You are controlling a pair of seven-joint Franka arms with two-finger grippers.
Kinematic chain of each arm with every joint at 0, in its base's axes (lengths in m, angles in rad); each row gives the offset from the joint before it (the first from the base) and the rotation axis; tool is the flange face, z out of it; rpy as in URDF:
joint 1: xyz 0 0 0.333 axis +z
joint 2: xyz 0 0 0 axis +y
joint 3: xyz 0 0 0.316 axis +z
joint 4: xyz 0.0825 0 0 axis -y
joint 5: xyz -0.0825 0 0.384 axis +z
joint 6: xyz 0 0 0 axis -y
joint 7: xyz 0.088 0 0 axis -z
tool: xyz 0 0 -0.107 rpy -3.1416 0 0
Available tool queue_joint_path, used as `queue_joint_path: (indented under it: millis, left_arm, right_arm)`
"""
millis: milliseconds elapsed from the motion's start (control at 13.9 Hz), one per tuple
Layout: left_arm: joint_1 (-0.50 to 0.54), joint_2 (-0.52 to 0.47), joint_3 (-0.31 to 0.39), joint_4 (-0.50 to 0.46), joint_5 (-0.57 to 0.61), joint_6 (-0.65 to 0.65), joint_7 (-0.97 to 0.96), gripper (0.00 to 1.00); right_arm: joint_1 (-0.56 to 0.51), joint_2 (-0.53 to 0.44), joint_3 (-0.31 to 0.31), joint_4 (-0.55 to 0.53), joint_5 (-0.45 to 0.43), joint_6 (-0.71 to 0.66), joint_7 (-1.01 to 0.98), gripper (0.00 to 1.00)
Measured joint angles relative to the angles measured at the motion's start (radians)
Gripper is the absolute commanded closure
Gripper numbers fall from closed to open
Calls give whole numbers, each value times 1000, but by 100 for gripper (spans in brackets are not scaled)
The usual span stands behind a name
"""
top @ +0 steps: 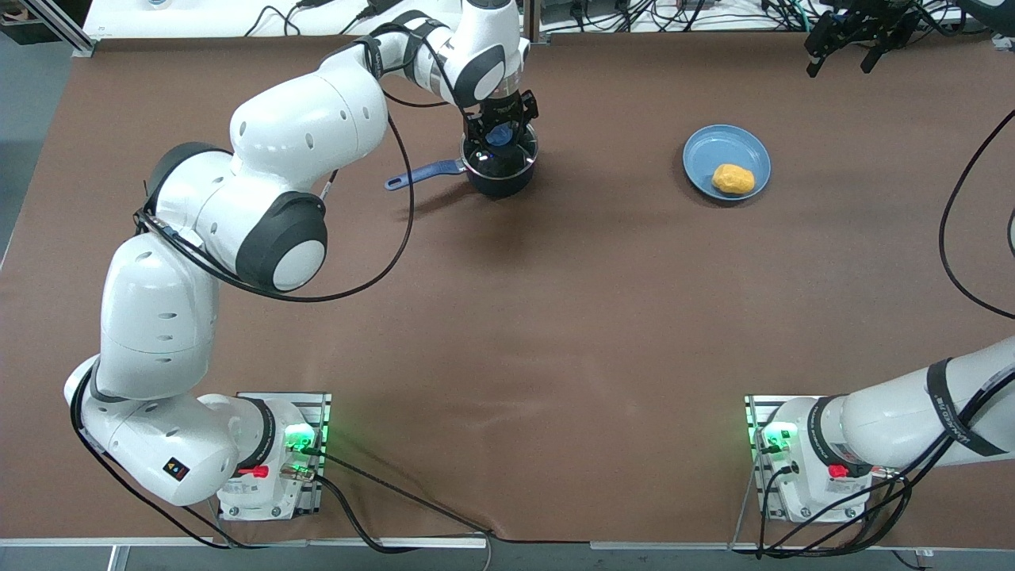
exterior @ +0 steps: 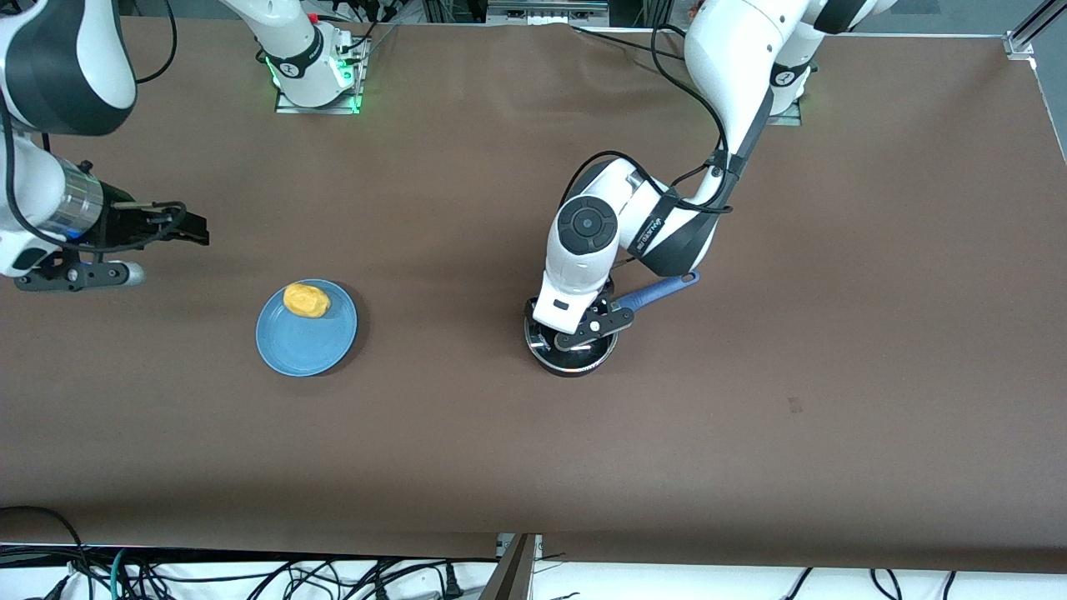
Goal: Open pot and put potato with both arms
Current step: 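Grasp the lid knob with the left gripper while the right gripper reaches the potato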
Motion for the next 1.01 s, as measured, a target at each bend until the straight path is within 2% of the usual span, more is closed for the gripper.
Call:
queue_joint_path:
  millis: [216, 288, 432, 647, 791, 1007]
  left_arm:
    - [0, 1, 1, 0, 14, 2, 0, 30]
    - [0, 1, 1, 0, 32, 2, -1, 38]
    - [0, 2, 1, 1, 46, 3, -2, 46]
    - [-1, 2, 1, 1, 47, 2, -2, 49]
    - [-1, 2, 1, 2, 47, 2, -2, 49]
    - [6, -5, 3, 14, 47, -6, 0, 49]
  right_arm:
    - [-2, 2, -5, -13, 0, -13, 11, 0]
    - [-5, 7, -10, -36, 1, 20, 23, 0]
    - [-15, 41, -15, -96, 11, 122, 96, 0]
    - [-16, 161, -14, -133, 101, 239, 346, 0]
    - [-11, 246, -6, -133, 125, 309, 485, 0]
    - [-7, 293, -4, -150, 224, 365, 589, 0]
